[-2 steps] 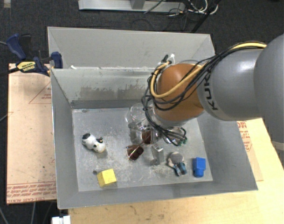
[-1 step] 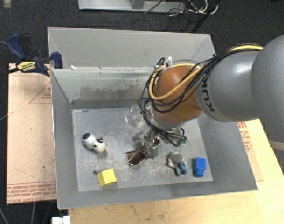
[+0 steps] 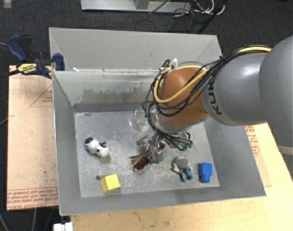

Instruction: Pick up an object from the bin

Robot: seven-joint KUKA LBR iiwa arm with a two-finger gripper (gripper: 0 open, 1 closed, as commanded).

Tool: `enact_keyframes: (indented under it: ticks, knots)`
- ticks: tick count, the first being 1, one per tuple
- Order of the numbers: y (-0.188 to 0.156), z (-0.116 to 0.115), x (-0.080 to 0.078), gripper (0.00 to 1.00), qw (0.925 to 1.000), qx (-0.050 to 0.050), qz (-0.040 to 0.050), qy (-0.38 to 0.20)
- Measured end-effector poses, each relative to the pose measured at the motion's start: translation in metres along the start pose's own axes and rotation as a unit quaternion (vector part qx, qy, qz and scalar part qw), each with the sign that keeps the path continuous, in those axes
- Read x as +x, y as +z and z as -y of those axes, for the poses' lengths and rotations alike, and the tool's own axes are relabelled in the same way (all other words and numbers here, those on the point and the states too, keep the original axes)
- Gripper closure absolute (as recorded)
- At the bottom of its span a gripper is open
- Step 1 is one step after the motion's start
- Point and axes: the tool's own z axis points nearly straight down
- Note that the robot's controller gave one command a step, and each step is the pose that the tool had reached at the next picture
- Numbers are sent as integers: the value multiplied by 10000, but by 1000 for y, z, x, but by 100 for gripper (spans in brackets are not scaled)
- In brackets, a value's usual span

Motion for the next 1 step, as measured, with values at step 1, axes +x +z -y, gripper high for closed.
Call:
enact_keyframes:
  ticks: [1]
  knots:
    - [-4,-1,1,100,10000,-15,-32,-1]
